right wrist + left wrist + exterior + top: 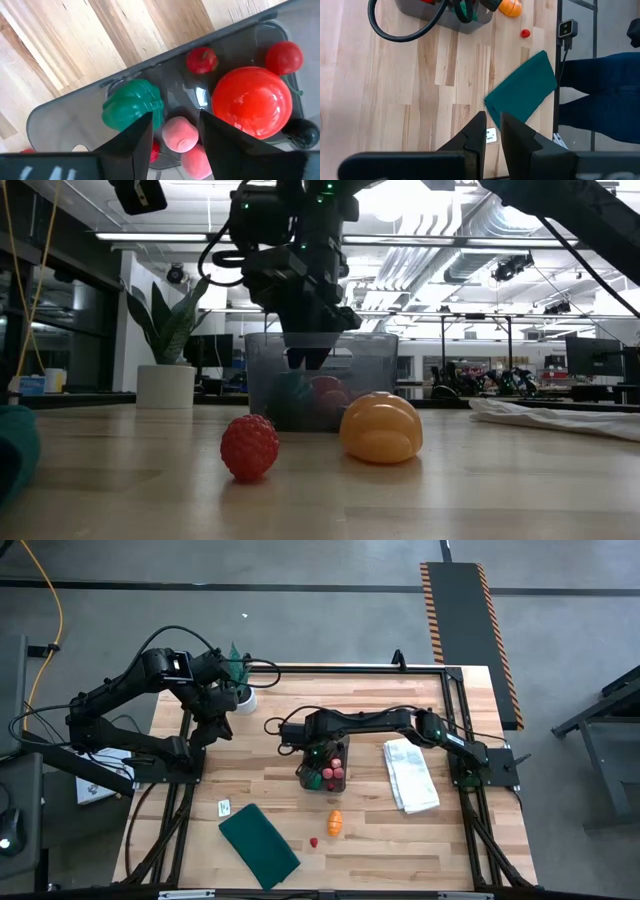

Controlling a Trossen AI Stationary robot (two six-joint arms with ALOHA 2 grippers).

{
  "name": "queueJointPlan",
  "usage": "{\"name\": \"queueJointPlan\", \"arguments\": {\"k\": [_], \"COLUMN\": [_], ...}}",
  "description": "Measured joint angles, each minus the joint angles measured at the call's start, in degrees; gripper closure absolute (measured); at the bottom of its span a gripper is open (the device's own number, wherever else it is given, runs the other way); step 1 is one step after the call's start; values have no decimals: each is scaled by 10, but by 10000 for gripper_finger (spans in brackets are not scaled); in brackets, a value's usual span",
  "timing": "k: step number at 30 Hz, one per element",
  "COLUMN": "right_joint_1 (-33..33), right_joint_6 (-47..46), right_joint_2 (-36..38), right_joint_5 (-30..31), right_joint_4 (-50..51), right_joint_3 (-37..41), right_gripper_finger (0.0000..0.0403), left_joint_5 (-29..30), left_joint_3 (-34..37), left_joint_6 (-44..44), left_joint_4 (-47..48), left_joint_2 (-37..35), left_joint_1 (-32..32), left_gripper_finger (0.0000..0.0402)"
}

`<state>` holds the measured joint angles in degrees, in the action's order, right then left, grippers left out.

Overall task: Pick and placing Produce into tupperware
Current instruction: Put the red cherry into the transparent black bin, then put the red raspberry into the transparent black bin

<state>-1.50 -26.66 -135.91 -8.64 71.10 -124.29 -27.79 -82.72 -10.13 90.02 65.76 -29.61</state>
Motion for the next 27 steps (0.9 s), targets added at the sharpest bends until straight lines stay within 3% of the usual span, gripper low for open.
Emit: {"name": "queueJointPlan", "arguments": {"k": [9, 17, 27], "right_joint_1": [13, 69, 144], "right_joint_6": [11, -3, -82], "right_joint_2": [41, 87, 126], "right_joint_5": [26, 70, 129], "right_joint_4": [25, 59, 108], "right_joint_3": [0, 0, -1], "right_gripper_finger": [250, 250, 250], "left_joint_5": [0, -1, -94], "left_joint_3": [0, 0, 0], "left_joint_6": [0, 7, 66], "left_joint_4": [0, 0, -3], "left_joint_2": [0, 0, 0], "left_joint_1": [0, 0, 0], "left_gripper_finger": [356, 356, 356]}}
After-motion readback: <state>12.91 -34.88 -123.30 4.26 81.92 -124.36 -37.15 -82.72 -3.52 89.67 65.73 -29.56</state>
